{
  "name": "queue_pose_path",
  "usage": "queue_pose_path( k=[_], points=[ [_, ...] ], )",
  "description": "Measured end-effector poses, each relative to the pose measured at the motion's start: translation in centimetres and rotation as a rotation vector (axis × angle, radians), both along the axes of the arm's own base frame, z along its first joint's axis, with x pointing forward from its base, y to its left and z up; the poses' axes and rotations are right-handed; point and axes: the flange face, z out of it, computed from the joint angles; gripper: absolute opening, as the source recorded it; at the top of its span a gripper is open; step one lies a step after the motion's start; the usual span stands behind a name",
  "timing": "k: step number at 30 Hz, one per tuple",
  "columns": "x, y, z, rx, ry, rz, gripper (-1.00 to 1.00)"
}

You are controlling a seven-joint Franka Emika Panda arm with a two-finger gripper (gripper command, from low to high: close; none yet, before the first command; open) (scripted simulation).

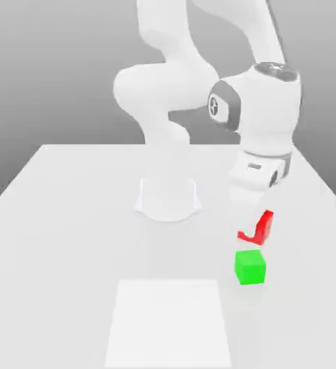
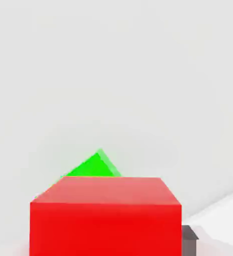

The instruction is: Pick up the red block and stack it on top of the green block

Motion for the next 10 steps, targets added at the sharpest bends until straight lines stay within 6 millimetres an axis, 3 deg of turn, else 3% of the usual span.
queue_pose_path(
  k=[6, 7, 10],
  points=[
    [-0.2, 0.1, -4.7, 0.0, 0.0, 0.018, -1.0],
    [-0.2, 0.0, -5.4, 0.0, 0.0, 0.016, 1.0],
    [-0.2, -0.1, -5.4, 0.0, 0.0, 0.012, 1.0]
  ],
)
